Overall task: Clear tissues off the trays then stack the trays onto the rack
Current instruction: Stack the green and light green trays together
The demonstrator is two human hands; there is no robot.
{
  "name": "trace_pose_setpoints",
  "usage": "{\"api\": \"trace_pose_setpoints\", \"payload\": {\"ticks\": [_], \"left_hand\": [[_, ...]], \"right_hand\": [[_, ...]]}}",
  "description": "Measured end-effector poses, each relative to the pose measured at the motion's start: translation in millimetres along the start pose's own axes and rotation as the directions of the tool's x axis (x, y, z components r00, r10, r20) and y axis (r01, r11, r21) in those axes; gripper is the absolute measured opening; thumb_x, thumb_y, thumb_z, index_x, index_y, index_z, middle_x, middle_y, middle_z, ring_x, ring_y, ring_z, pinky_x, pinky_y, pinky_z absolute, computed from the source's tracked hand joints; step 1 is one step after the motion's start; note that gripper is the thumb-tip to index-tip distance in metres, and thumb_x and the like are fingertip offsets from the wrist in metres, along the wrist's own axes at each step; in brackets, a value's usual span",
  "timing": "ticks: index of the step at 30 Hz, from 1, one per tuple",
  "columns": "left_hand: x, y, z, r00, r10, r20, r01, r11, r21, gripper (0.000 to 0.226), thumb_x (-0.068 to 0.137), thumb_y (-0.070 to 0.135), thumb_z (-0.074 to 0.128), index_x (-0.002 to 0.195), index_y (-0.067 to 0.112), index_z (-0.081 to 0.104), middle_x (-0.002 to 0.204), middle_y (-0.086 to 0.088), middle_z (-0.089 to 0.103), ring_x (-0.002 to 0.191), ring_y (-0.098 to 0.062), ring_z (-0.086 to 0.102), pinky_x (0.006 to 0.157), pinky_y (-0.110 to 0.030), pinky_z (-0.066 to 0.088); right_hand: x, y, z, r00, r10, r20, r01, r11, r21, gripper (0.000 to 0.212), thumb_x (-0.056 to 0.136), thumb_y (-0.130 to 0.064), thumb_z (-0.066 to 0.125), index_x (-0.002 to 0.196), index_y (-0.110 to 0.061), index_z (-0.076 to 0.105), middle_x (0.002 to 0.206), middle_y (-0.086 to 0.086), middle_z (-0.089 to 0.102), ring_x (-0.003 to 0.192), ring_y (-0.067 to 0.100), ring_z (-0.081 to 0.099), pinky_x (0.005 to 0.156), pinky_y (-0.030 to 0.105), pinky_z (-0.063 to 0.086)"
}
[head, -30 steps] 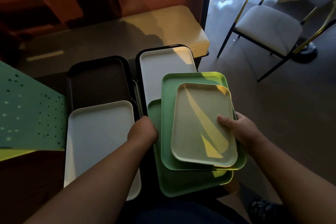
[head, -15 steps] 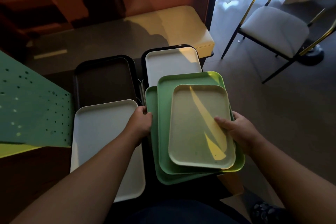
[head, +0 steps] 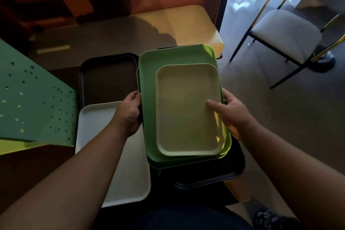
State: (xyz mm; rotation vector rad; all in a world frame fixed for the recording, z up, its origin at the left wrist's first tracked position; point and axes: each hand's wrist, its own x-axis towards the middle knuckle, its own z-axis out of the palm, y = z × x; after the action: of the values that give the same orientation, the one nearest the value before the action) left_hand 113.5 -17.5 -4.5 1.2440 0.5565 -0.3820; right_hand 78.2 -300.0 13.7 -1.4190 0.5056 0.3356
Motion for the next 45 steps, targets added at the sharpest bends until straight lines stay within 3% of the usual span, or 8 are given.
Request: {"api": "trace_pose_setpoints", "payload": {"ticks": [7,11,16,22,25,30,35,45], "left_hand": [[-1.4,13.6,-12.7,0.968,-0.156,0.199,0.161,0.987,-0.009,0.062,0.093,0.06,0.046,0.131,0.014,0.062,0.114,-0.018,0.072,0.1,-0.032,0.071,0.081,-0.045,0.06],[-3.0,11.6,-19.0,0.963,-0.19,0.192,0.174,0.98,0.097,0.065,0.078,0.033,0.078,0.136,0.02,0.052,0.121,-0.017,0.07,0.108,-0.036,0.069,0.086,-0.05,0.058],[-3.2,-1.0,-15.5,0.996,-0.068,0.059,0.061,0.992,0.109,0.057,0.075,0.008,0.08,0.127,0.011,0.058,0.114,-0.018,0.072,0.1,-0.036,0.072,0.078,-0.049,0.061],[-2.2,-11.4,-26.4,0.998,-0.057,-0.022,0.059,0.996,0.071,0.045,0.075,0.005,0.079,0.118,0.0,0.066,0.106,-0.022,0.074,0.094,-0.04,0.073,0.079,-0.055,0.059],[-4.6,-11.2,-32.0,0.997,-0.073,-0.007,0.073,0.995,0.068,0.043,0.076,0.005,0.078,0.117,-0.001,0.066,0.107,-0.024,0.073,0.094,-0.041,0.073,0.078,-0.054,0.06],[-7.2,-12.3,-34.9,0.993,-0.096,0.071,0.092,0.994,0.059,0.056,0.069,0.012,0.077,0.122,0.002,0.063,0.112,-0.026,0.071,0.099,-0.045,0.07,0.08,-0.057,0.058],[-9.8,-10.0,-34.7,0.985,-0.13,0.113,0.124,0.99,0.065,0.058,0.069,0.014,0.077,0.124,0.002,0.061,0.112,-0.025,0.072,0.096,-0.041,0.072,0.074,-0.05,0.06],[-18.7,0.5,-37.7,0.988,-0.113,0.102,0.108,0.993,0.055,0.043,0.076,0.011,0.072,0.117,0.0,0.065,0.106,-0.024,0.072,0.086,-0.036,0.074,0.067,-0.044,0.062]], "right_hand": [[14.0,8.7,35.2,1.0,-0.013,0.003,0.013,0.989,-0.146,0.062,0.098,-0.019,0.064,0.155,-0.022,0.04,0.134,0.008,0.064,0.113,0.027,0.069,0.095,0.047,0.059],[19.4,12.1,40.7,1.0,-0.019,0.005,0.02,0.972,-0.235,0.083,0.092,-0.029,0.065,0.162,-0.031,0.022,0.151,0.008,0.049,0.127,0.03,0.058,0.106,0.052,0.052],[26.6,12.3,47.7,0.999,-0.007,-0.033,-0.002,0.966,-0.259,0.08,0.09,-0.025,0.068,0.159,-0.027,0.028,0.142,0.011,0.054,0.119,0.031,0.062,0.099,0.054,0.056],[41.1,2.1,37.1,0.988,0.019,-0.151,-0.054,0.972,-0.228,0.035,0.102,-0.037,0.057,0.125,-0.012,0.063,0.114,0.006,0.069,0.104,0.021,0.066,0.083,0.034,0.053],[60.6,5.8,17.4,0.928,-0.054,-0.369,-0.167,0.824,-0.541,0.041,0.092,-0.044,0.061,0.12,-0.015,0.06,0.12,0.008,0.065,0.11,0.026,0.061,0.095,0.042,0.052],[76.5,15.5,11.0,0.927,-0.076,-0.367,-0.286,0.489,-0.824,0.049,0.089,-0.035,0.066,0.131,-0.015,0.049,0.13,0.011,0.054,0.115,0.032,0.056,0.095,0.045,0.051],[86.7,22.8,15.6,0.905,-0.105,-0.413,-0.322,0.466,-0.824,0.033,0.089,-0.011,0.06,0.12,-0.01,0.048,0.124,0.016,0.056,0.111,0.035,0.056,0.093,0.047,0.052],[80.1,26.5,-8.2,0.929,-0.154,-0.335,-0.265,0.354,-0.897,0.03,0.085,-0.011,0.056,0.114,-0.011,0.063,0.113,0.016,0.067,0.102,0.037,0.062,0.087,0.049,0.057]]}}
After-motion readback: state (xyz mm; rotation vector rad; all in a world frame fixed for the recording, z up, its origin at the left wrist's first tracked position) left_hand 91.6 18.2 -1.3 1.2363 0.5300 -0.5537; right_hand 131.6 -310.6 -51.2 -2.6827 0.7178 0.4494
